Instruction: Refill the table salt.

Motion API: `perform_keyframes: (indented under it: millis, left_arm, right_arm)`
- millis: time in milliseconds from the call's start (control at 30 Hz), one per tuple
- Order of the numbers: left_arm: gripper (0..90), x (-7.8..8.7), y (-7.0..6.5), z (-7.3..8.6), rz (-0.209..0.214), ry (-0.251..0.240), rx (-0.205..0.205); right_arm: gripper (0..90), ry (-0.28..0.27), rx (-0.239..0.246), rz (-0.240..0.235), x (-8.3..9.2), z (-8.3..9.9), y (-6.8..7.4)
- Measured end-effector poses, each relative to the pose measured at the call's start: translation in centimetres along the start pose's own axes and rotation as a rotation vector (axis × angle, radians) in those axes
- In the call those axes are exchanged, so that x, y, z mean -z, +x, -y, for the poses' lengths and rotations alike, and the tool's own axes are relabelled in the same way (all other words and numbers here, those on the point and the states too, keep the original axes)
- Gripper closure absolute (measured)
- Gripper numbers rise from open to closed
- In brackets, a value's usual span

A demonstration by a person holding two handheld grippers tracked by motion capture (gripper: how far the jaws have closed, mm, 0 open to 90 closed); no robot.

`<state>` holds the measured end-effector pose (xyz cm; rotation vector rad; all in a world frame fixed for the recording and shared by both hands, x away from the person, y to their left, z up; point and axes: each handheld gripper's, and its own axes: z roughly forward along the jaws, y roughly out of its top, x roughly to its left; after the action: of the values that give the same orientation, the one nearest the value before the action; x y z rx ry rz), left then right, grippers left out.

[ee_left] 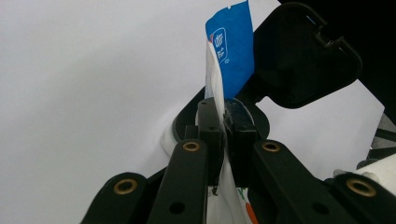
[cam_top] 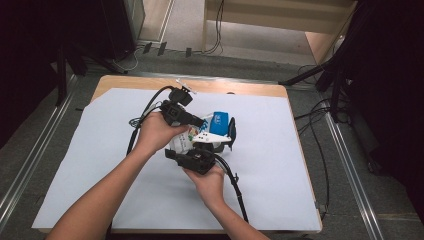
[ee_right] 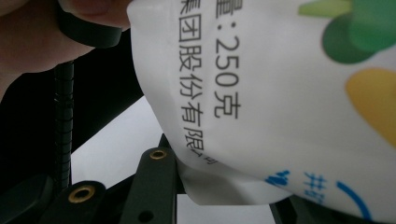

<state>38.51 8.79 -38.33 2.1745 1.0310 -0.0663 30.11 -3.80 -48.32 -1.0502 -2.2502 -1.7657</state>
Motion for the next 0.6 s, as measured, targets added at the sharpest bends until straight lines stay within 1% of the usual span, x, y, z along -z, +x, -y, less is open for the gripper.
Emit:
perform_keyframes:
  millis: [233,367,533,600]
  left_arm:
    - [88.0,0.06,-0.02,0.00,0.003,0.000,-0.003]
    - [87.9,0.03,-0.03,-0.06,0.001,0.008,-0.008]
    - [87.9,0.01,-0.16,-0.20,0.002,-0.002,0.001]
    - [87.9,-0.03,-0.23,-0.31,0.001,0.002,-0.002]
  right_arm:
    - [71.7,-0.001,-0.005,-0.003,-0.07,0.02,0.06]
    - [71.8,-0.001,-0.010,-0.007,-0.10,0.02,0.04]
    - [71.6,-0.004,-0.009,-0.005,0.00,-0.07,-0.03]
    - [71.3,-0.008,-0.011,-0.007,0.04,-0.10,-0.10]
